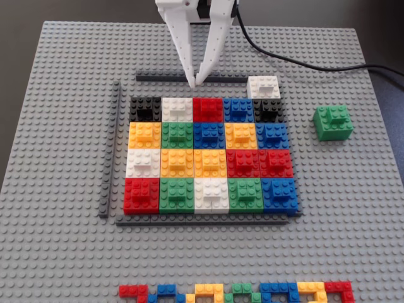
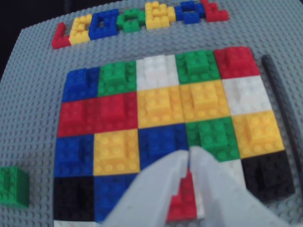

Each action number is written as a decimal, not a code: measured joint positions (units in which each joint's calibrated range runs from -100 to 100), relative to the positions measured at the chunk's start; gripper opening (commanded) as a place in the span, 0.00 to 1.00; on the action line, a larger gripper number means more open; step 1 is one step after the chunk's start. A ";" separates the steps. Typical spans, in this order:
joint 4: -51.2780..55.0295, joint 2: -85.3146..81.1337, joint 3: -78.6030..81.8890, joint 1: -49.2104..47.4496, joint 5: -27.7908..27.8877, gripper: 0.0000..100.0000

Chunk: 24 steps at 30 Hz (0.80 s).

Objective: Grab the cube and place it into the grid

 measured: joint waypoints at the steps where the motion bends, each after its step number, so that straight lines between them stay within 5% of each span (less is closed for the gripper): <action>1: 0.00 0.00 0.00 0.00 0.00 0.00; 24: 3.17 0.00 -0.18 -2.84 2.20 0.00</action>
